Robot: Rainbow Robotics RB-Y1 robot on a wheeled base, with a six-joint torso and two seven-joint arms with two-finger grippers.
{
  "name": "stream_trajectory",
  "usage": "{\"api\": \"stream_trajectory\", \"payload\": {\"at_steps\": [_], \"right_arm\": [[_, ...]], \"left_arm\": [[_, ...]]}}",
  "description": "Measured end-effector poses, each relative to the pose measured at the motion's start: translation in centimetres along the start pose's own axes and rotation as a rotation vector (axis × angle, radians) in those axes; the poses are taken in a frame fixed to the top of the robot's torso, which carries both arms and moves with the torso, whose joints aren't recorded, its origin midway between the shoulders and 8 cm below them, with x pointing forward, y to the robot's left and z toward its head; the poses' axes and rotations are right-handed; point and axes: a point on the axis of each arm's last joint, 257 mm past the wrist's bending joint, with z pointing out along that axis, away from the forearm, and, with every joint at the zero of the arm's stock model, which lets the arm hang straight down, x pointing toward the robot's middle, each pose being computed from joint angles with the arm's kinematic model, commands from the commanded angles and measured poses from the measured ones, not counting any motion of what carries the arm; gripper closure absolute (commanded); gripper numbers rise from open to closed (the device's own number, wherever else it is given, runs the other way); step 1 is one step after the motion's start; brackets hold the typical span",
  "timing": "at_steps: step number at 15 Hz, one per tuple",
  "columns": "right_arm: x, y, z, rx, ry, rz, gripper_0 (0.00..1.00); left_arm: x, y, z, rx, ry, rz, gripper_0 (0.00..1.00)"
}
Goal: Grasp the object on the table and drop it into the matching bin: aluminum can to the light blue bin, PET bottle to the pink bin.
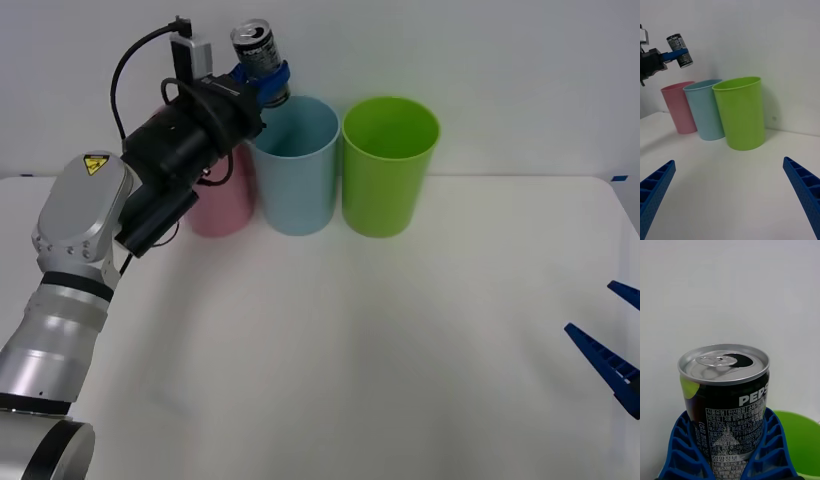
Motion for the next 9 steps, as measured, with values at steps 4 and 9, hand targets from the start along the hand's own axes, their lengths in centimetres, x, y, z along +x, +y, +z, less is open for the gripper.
{"api": "stream_trajectory", "payload": {"at_steps": [4,9], "right_arm": [[0.0,0.0,0.0,0.000,0.000,0.000,0.00],[0.0,0.0,0.0,0.000,0.000,0.000,0.00]], "left_arm": [[0.1,0.2,3.0,0.005,0.036,0.048,0.98],[0.2,-0.2,4.6,-0.003,0.051,0.078,0.98]]}}
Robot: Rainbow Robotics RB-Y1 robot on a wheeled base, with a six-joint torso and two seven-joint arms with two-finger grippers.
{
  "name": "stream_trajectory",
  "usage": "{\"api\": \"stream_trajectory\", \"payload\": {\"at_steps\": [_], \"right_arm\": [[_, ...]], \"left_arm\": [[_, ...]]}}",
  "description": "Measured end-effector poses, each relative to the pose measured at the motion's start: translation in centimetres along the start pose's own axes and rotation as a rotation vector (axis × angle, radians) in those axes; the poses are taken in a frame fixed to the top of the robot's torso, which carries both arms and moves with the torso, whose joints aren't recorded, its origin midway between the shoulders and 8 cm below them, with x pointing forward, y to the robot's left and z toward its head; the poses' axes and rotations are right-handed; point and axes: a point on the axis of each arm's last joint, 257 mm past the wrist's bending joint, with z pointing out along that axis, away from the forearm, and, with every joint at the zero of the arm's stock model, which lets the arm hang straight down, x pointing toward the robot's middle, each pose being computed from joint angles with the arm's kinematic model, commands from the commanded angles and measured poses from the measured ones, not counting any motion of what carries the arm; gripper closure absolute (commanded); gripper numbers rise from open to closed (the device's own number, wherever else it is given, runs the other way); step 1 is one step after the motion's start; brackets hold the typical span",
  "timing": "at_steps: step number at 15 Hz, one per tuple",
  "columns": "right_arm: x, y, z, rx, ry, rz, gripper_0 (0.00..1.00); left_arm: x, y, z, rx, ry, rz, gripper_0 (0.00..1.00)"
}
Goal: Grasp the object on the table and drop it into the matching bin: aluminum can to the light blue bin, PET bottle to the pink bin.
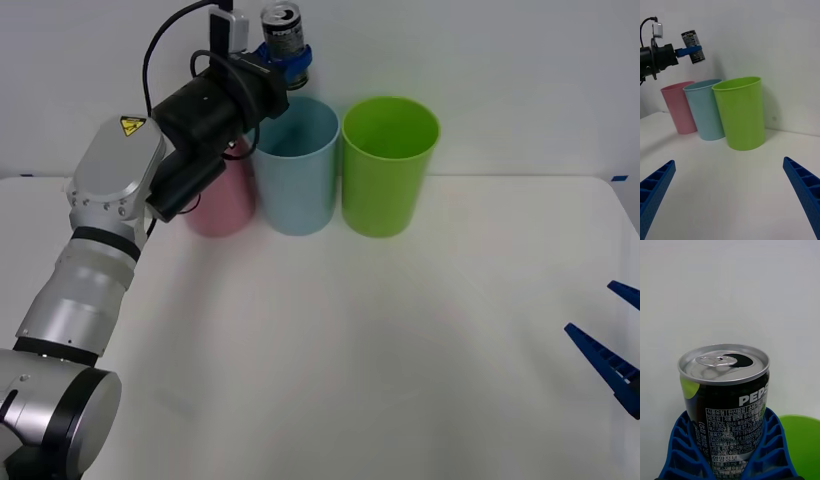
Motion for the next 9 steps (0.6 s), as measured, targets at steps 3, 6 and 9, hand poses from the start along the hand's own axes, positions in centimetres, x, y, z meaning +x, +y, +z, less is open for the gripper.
{"api": "stream_trajectory", "payload": {"at_steps": [3,6,9], "right_arm": [[0.00,0.00,0.00,0.000,0.000,0.000,0.00],[0.00,0.00,0.00,0.000,0.000,0.000,0.00],[0.00,0.00,0.00,0.000,0.000,0.000,0.00]], "left_arm": [[0.07,-0.36,0.15,0.003,0.000,0.002,0.97],[0.07,-0.36,0.15,0.004,0.000,0.007,0.72],[0.03,-0.31,0.12,0.002,-0.003,-0.002,0.00]]}}
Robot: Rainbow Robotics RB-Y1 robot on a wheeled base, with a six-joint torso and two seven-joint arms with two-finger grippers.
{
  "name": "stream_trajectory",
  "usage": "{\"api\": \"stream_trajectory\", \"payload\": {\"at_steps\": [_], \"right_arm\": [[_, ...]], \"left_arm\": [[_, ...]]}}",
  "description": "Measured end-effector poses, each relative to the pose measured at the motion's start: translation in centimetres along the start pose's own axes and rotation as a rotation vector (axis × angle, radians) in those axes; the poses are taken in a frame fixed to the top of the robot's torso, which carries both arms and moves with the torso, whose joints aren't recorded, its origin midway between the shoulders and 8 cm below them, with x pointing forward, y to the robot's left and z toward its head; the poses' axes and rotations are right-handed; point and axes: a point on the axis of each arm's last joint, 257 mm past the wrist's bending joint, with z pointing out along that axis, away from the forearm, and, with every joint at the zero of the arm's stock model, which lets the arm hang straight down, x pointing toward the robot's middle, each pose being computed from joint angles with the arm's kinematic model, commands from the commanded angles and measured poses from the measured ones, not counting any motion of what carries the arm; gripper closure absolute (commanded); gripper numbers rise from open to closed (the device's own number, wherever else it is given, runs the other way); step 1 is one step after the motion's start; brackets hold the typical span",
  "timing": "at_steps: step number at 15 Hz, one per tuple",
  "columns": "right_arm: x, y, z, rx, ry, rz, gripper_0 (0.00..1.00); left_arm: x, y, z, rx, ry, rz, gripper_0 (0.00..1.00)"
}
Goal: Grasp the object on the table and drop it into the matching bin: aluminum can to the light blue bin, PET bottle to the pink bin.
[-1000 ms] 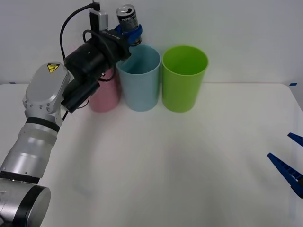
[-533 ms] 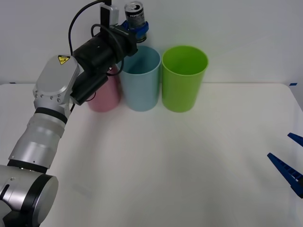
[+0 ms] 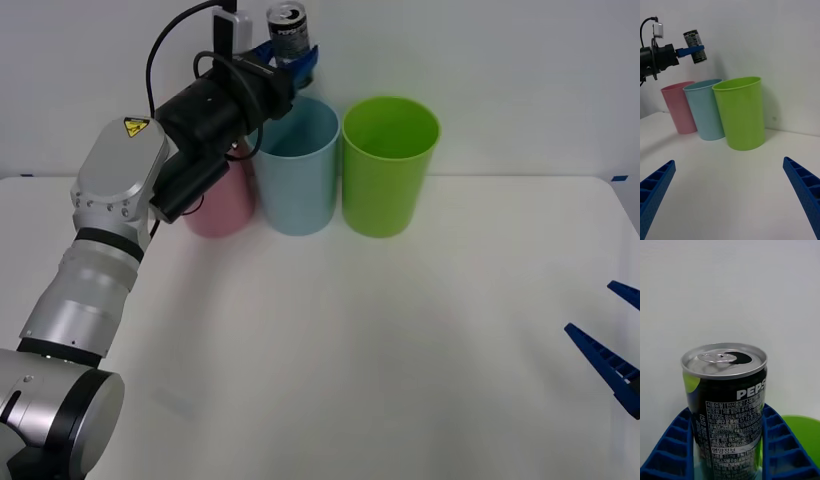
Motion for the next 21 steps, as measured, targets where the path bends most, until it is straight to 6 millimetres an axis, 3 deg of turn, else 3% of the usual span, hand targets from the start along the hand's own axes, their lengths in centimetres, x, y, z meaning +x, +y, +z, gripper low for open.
{"api": "stream_trajectory", "payload": {"at_steps": [8,12,16,21], "right_arm": [[0.0,0.0,0.0,0.000,0.000,0.000,0.00],[0.0,0.0,0.0,0.000,0.000,0.000,0.00],[0.0,0.0,0.0,0.000,0.000,0.000,0.00],[0.0,0.0,0.0,0.000,0.000,0.000,0.00]], "left_arm": [[-0.1,-0.2,-0.1,0.009,-0.008,-0.026,0.00],[0.6,-0.2,-1.1,0.018,-0.012,-0.058,0.00],[0.5,0.1,-4.0,0.006,-0.049,-0.088,0.00],[0.7,1.0,-9.1,-0.019,-0.079,-0.120,0.00]]}}
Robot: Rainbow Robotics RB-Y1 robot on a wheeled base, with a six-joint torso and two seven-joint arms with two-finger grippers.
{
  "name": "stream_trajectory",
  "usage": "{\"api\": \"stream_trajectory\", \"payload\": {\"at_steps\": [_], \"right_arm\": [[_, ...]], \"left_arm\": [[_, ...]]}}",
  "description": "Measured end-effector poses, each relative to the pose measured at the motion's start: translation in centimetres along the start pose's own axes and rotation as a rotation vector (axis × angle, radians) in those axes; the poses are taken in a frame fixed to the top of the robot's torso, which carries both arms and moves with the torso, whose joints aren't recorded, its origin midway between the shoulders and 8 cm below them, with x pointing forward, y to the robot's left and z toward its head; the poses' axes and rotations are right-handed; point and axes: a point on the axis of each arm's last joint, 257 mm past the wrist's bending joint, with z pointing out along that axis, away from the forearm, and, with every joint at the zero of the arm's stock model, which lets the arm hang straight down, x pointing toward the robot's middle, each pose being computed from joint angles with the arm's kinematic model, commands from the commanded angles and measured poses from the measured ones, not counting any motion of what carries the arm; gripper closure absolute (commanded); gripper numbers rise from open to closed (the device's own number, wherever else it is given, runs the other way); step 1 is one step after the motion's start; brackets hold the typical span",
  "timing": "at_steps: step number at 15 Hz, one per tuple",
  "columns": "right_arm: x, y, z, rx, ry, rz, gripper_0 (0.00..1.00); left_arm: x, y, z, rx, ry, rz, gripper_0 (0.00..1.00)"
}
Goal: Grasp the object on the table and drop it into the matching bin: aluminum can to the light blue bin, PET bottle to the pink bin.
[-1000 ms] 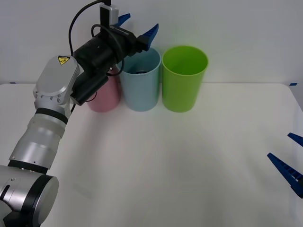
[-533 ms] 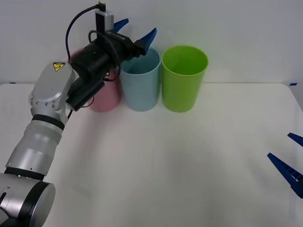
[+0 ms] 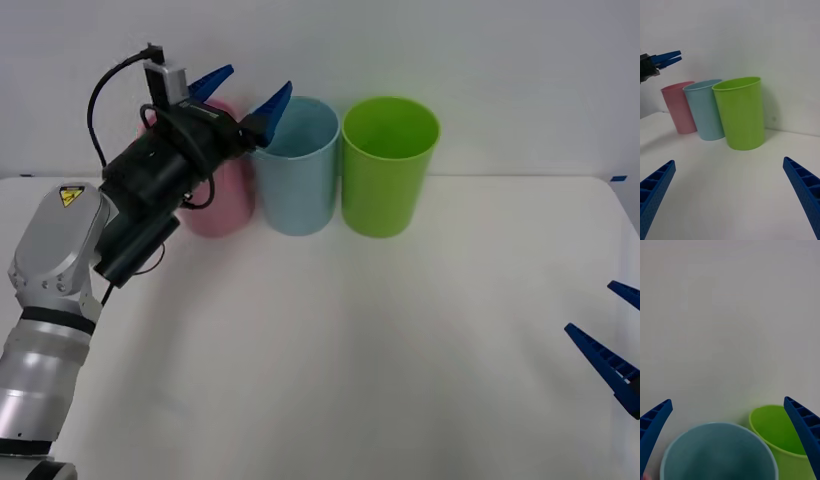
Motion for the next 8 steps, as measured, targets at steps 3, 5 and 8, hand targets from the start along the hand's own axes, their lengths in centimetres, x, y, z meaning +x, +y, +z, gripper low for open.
{"api": "stream_trajectory", "payload": {"at_steps": [3,5,8], "right_arm": [[0.0,0.0,0.0,0.000,0.000,0.000,0.00],[0.0,0.0,0.0,0.000,0.000,0.000,0.00],[0.0,0.0,0.0,0.000,0.000,0.000,0.00]], "left_arm": [[-0.2,0.6,-3.2,-0.014,-0.008,-0.008,0.00],[-0.4,1.0,-5.2,-0.024,-0.012,-0.009,0.00],[-0.9,1.6,-8.7,-0.047,-0.017,-0.006,0.00]]}}
